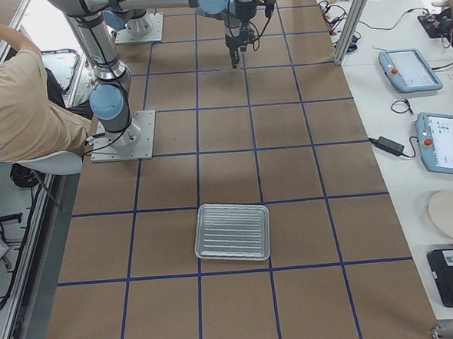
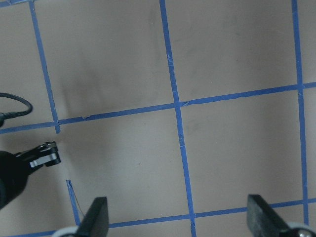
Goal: Place bearing gear from tray to pile
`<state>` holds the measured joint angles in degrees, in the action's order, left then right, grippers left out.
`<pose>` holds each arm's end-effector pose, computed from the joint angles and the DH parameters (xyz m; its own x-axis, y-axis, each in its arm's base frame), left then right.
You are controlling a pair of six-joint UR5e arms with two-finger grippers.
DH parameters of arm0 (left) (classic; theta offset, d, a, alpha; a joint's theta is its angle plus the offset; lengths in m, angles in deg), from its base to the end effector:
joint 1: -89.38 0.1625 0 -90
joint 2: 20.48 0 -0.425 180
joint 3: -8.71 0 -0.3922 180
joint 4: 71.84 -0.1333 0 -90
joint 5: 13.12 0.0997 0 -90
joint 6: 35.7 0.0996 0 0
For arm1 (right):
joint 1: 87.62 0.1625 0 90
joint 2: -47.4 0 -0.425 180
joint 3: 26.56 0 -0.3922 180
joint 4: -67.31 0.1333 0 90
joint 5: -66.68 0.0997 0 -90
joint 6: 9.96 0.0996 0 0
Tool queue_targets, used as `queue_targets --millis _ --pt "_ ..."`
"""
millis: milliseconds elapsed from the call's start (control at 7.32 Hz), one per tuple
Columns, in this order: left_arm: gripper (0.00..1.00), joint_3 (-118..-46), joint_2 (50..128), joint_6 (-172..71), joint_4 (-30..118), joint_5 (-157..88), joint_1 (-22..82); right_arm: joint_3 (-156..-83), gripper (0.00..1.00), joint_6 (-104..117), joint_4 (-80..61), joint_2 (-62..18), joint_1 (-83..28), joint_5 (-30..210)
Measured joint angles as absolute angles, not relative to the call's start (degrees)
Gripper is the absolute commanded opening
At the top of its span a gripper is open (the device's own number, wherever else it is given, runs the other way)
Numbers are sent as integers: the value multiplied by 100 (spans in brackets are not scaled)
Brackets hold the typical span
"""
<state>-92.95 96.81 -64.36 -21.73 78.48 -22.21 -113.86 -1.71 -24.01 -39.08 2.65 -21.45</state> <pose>-0.3426 -0.5110 0.1957 -0.9922 -0.1235 -0.0166 -0.1230 0.9920 -0.0278 0.1390 -0.5182 0.4824 -0.9898 0.1385 -0.0335 0.1388 0.9903 -0.0040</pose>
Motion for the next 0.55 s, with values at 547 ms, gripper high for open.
queue_targets --millis 547 --pt "0 -9544 8719 -3311 -1291 8610 -63 -11420 100 -212 -2412 -3907 264 -2148"
